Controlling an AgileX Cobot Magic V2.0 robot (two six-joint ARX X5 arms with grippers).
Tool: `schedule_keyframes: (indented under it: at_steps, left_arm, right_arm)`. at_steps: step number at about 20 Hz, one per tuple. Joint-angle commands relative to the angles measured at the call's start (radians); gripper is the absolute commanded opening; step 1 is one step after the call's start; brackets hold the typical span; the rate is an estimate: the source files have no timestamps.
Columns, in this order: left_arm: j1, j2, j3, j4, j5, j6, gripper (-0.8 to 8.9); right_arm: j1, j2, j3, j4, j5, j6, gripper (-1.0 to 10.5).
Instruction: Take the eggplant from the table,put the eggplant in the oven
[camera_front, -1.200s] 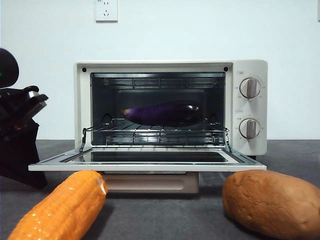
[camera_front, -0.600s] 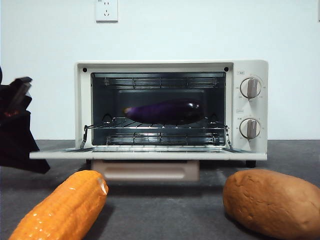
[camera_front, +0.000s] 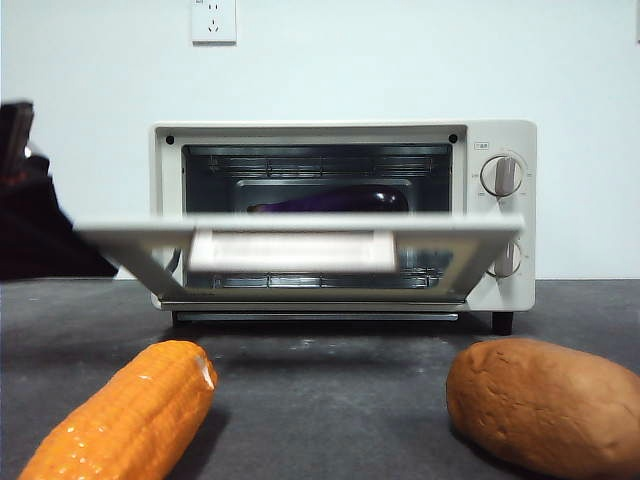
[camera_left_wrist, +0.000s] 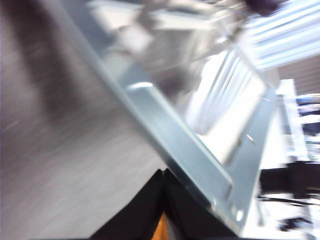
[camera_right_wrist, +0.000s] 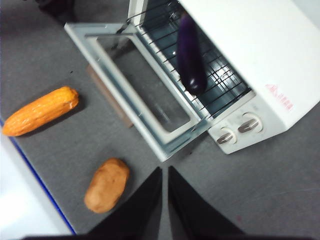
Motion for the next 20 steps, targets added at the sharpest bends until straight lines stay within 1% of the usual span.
schedule_keyframes:
  at_steps: [1, 3, 5, 11, 13, 16, 19, 20]
  left_arm:
    - [0.009, 0.014, 0.071, 0.021, 0.117, 0.019, 0.06]
    - [0.015, 0.014, 0.112, 0.019, 0.138, 0.013, 0.06]
    - [0.018, 0.014, 0.162, 0.019, 0.140, -0.011, 0.06]
    - [0.029, 0.003, 0.309, 0.014, 0.129, -0.071, 0.06]
    - [0.035, -0.019, 0.344, 0.014, 0.088, -0.093, 0.06]
    - [0.037, -0.094, 0.367, 0.015, -0.042, -0.105, 0.06]
    - [0.037, -0.190, 0.367, 0.013, -0.170, -0.107, 0.06]
    - [0.036, -0.230, 0.367, 0.005, -0.231, -0.108, 0.06]
  right_arm:
    - [0.013, -0.002, -0.030, 0.019, -0.023, 0.024, 0.0]
    - [0.013, -0.018, -0.082, 0.049, -0.041, 0.025, 0.0]
    - [0.013, -0.035, -0.156, 0.099, -0.051, 0.026, 0.0]
    - [0.013, -0.076, -0.391, 0.240, -0.051, 0.027, 0.0]
    - [0.012, -0.079, -0.455, 0.278, -0.048, 0.027, 0.0]
    - [0.007, -0.079, -0.546, 0.341, -0.032, 0.031, 0.0]
    - [-0.021, -0.085, -0.615, 0.428, -0.032, 0.058, 0.0]
    - [-0.038, -0.089, -0.642, 0.473, -0.032, 0.073, 0.0]
